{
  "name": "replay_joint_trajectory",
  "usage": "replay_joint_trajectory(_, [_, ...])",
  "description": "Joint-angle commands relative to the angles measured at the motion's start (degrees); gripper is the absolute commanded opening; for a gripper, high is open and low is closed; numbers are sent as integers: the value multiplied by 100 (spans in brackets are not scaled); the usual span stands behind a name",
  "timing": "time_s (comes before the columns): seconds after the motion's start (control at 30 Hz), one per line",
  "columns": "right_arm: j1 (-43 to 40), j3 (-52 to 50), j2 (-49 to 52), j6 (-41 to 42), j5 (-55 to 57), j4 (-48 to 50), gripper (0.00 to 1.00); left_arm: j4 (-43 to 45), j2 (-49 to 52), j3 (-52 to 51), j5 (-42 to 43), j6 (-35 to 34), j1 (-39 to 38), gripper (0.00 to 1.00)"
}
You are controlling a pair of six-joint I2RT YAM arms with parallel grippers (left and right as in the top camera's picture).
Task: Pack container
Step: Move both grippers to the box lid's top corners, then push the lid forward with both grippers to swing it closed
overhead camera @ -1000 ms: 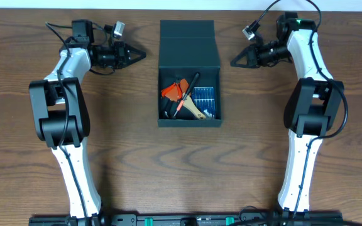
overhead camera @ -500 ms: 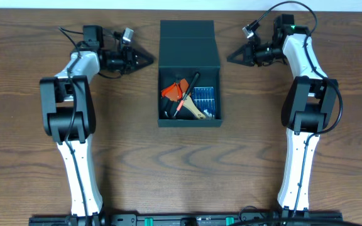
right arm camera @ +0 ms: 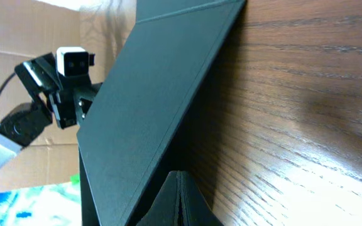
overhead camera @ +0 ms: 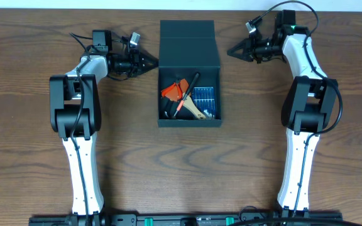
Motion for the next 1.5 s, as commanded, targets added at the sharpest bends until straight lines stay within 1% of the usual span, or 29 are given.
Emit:
replay_joint_trajectory(0.0, [-79,37,221,466,-153,42,1,17,122,61,76,-55,-9,6])
replay_joint_trajectory(0.2, [0,37,396,638,-188,33,1,13,122,61,74,-55,-9,6])
replay_joint_trajectory(0.43, [151,37,584,638,-437,33,1,13,122,61,35,-55,-42,6])
replay_joint_trajectory(0.73, [446,37,590,638,-481,66,1,20,122,61,35,-55,-120,5])
replay_joint_trajectory(1.07, [590,37,590,481,-951,310,1,221,122,61,48,-166,-216,6])
replay_joint_trajectory(1.13, [586,37,590,437,-949,310,1,400,122,61,146,-258,-216,6])
replay_joint_trajectory(1.37, [538,37,590,317,-949,310,1,1578,122,63,492,-1196,-212,6])
replay_joint_trajectory(1.47, [540,37,590,243,-951,308,1,1928,122,63,625,-1436,-212,6])
